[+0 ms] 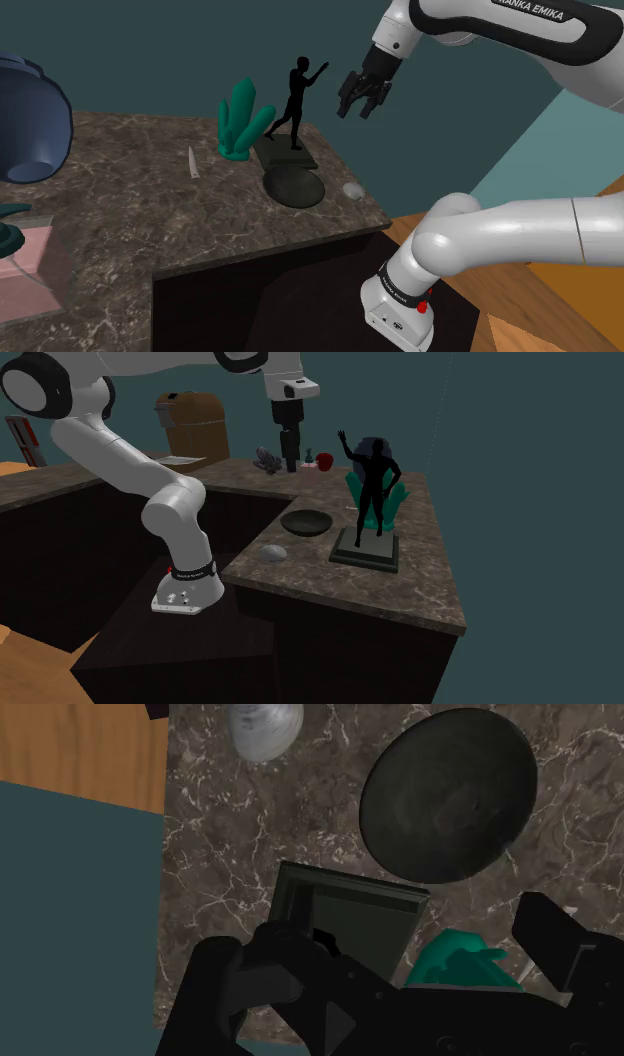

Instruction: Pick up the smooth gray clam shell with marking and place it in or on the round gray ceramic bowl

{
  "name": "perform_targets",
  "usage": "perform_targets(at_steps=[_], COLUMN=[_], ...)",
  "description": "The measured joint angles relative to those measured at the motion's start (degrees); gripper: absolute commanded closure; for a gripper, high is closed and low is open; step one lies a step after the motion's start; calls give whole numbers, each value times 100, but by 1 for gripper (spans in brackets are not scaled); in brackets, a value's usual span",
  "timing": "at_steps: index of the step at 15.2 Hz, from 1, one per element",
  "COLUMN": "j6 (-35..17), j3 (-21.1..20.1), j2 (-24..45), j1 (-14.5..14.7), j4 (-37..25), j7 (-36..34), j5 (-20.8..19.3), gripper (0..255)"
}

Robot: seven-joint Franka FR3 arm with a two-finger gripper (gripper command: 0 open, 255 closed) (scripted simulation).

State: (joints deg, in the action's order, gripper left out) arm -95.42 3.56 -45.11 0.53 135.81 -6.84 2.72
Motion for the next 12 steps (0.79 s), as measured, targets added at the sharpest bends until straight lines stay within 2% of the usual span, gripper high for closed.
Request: perform_targets(at_steps=[5,12], j6=[-220,-730], j3=[229,799], j2=[36,178], j1=[-109,-422], j4=[414,1334], j7=[107,416], j5=[-18,-137], gripper=[0,0])
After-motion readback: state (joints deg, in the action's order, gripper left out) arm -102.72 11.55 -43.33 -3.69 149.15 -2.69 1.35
